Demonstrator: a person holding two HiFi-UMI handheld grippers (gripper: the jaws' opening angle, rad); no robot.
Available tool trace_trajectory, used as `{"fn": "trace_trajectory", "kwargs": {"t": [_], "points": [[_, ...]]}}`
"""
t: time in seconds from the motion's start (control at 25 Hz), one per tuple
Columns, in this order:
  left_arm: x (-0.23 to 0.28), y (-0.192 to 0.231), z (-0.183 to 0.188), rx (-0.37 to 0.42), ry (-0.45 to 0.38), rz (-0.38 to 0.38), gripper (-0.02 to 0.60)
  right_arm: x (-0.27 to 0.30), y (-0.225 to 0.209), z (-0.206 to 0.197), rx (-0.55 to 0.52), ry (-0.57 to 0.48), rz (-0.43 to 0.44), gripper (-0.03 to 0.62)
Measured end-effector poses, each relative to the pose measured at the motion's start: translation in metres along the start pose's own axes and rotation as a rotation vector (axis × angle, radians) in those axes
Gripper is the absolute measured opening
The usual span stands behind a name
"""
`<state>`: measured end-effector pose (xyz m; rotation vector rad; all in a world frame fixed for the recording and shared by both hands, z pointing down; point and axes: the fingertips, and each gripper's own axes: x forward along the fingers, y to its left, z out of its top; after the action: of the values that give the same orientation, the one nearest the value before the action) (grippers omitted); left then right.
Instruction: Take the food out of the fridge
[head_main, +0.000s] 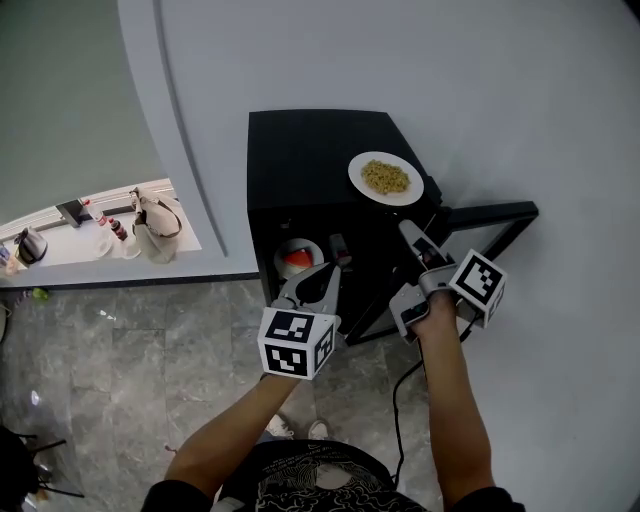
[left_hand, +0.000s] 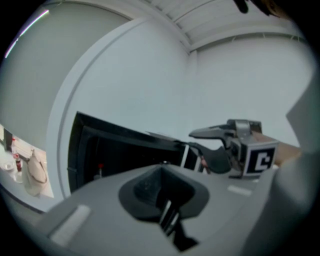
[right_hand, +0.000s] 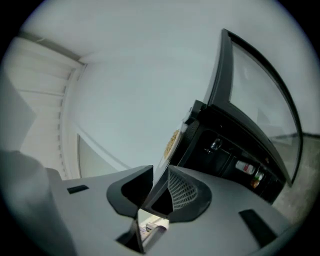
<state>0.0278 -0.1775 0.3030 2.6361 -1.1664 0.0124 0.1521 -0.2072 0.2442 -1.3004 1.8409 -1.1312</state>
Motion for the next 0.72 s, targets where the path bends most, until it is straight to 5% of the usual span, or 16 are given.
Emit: {"fn": "trace_trajectory", "kwargs": {"t": [0.4, 0.72], "points": [[-0.02, -0.007, -0.013, 0.089, 0.051, 0.059, 0.002, -0.025, -0.003, -0.098, -0.71, 0.199, -0.062, 0.029], [-0.034, -0.006, -0.031, 0.102, 0.076, 0.101, 0.002, -0.037, -0.015, -0.143, -0.914, 0.27, -0.086, 0.011]]}}
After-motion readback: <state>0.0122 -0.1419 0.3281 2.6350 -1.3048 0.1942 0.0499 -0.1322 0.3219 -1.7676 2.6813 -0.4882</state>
